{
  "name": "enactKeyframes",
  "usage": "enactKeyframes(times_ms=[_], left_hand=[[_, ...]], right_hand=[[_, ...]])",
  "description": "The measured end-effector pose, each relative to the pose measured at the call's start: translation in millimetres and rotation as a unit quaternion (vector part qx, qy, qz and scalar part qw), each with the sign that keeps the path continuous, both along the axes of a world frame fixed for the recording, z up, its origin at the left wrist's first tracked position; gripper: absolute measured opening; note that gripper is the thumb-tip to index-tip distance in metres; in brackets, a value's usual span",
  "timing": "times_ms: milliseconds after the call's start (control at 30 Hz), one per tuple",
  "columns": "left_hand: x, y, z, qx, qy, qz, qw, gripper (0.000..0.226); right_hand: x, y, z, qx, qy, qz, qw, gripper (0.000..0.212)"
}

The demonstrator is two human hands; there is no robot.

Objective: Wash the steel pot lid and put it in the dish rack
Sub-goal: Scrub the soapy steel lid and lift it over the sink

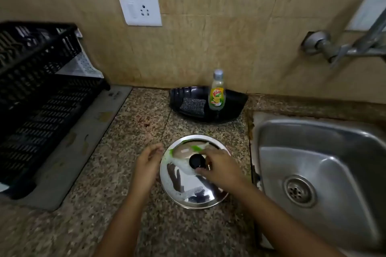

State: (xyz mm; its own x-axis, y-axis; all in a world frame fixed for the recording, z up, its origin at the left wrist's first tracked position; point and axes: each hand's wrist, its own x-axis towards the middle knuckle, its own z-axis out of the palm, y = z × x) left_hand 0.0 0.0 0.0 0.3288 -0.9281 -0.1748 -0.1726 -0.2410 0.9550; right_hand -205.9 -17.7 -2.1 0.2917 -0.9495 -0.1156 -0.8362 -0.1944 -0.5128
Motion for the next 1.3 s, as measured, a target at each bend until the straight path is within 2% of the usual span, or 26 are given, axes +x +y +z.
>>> enactKeyframes(times_ms=[67,133,267,433,533,633,733,767,833,933,1000,1167,1300], left_hand=[[2.3,-7.8,-5.1,0.004,0.042,0.014,0.999,0.016],[3.4,-12.3,-11.2,0.014,0.066,0.023,0.997,0.016],[4.8,-16.9,-13.1,0.018,0.078,0.030,0.996,0.016],[12.9,-19.2,-14.3,0.015,0.064,0.050,0.997,0.024],[17.7,-21.2,-15.0,0.035,0.082,0.054,0.995,0.021],[15.6,-23.0,-10.0,0.053,0.132,0.058,0.988,0.036],[15.9,-26.7,-0.3,0.102,0.214,0.044,0.971,0.064],[16.0,-28.2,2.9,0.110,0.248,0.040,0.962,0.069],[9.9,-29.0,16.1,0.098,0.276,0.006,0.956,0.060],[-9.6,-28.8,37.9,0.045,0.225,-0.048,0.972,0.030],[-28.1,-30.1,48.1,0.031,0.218,-0.069,0.973,0.019],[-96.3,-35.0,72.2,0.026,0.263,-0.117,0.957,0.024],[-158.2,-38.7,78.8,0.043,0.318,-0.112,0.941,0.036]], right_hand=[[9.5,-4.8,-5.2,0.005,0.045,0.014,0.999,0.064],[16.6,-6.7,-9.6,0.009,0.062,0.021,0.998,0.062],[22.2,-14.5,-12.7,-0.017,0.055,0.049,0.997,0.055],[22.8,-8.3,-17.5,-0.044,0.051,0.066,0.996,0.060],[21.1,-1.2,-9.7,-0.099,0.021,0.079,0.992,0.052],[23.7,-4.1,12.2,-0.178,-0.008,0.109,0.978,0.047],[17.8,-4.8,31.5,-0.191,-0.025,0.125,0.973,0.048],[13.0,-3.3,35.4,-0.190,-0.025,0.126,0.973,0.049],[1.1,2.3,40.2,-0.195,-0.016,0.122,0.973,0.051],[-21.6,16.1,46.7,-0.210,-0.014,0.103,0.972,0.050],[-40.4,22.3,52.6,-0.221,-0.022,0.082,0.972,0.051],[-106.1,31.9,77.2,-0.219,-0.062,-0.008,0.974,0.059],[-176.7,50.5,90.5,-0.233,-0.165,-0.118,0.951,0.050]])
